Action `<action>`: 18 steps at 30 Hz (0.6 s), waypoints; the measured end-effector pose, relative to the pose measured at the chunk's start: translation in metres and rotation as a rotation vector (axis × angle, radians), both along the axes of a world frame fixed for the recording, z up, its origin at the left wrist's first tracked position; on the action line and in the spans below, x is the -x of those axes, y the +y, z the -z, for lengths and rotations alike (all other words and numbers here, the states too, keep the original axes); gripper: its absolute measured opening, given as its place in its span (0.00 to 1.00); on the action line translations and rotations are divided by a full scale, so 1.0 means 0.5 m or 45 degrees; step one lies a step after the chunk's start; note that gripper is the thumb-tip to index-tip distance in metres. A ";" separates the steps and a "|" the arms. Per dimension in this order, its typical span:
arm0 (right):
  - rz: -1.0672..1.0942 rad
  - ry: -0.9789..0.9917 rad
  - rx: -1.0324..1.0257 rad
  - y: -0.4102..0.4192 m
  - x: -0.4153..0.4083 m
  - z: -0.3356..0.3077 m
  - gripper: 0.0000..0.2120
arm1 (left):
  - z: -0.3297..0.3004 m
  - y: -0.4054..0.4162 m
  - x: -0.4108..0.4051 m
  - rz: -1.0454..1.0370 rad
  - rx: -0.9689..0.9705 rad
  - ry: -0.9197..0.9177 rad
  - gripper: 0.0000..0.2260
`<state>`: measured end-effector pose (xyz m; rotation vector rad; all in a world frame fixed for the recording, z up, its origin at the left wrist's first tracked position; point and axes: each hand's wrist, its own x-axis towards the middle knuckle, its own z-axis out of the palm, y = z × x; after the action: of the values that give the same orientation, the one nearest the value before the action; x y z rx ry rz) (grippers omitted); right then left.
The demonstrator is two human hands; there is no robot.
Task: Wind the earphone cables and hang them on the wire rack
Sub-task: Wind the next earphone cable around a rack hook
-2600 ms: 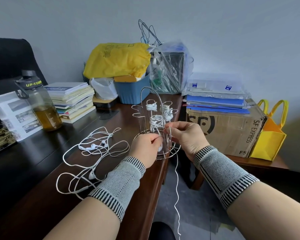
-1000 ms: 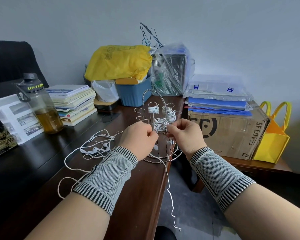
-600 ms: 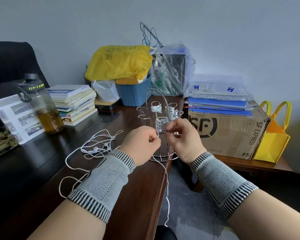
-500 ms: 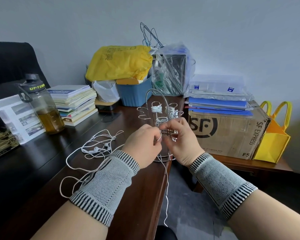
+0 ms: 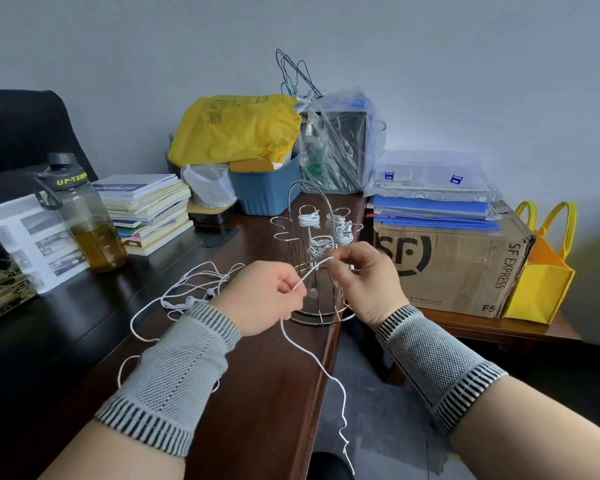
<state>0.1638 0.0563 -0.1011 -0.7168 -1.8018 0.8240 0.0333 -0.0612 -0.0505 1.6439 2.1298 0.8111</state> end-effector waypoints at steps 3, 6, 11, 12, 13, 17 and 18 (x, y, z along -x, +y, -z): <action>-0.049 0.091 0.182 0.002 0.000 -0.002 0.09 | -0.011 -0.004 0.020 0.006 -0.119 -0.219 0.05; -0.079 0.164 0.293 -0.005 0.001 -0.010 0.08 | -0.015 0.027 0.025 -0.080 -0.367 -0.535 0.07; 0.007 0.237 0.436 -0.005 0.007 -0.016 0.10 | -0.030 0.089 -0.006 -0.346 -0.500 -0.490 0.11; 0.030 0.245 0.473 -0.001 0.011 -0.017 0.11 | -0.034 0.097 -0.008 -0.406 -0.481 -0.371 0.13; 0.053 0.246 0.507 0.003 0.014 -0.018 0.13 | -0.038 0.104 -0.010 -0.451 -0.432 -0.203 0.15; 0.144 0.172 0.533 0.019 0.023 -0.027 0.16 | -0.055 0.114 -0.013 -0.462 -0.240 0.340 0.21; 0.163 0.154 0.522 0.022 0.023 -0.029 0.17 | -0.057 0.115 -0.013 -0.448 -0.212 0.434 0.22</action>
<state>0.1522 0.0671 -0.0867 -1.0108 -1.4765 1.1401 0.0398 -0.0036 -0.0222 1.6032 2.7100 0.8781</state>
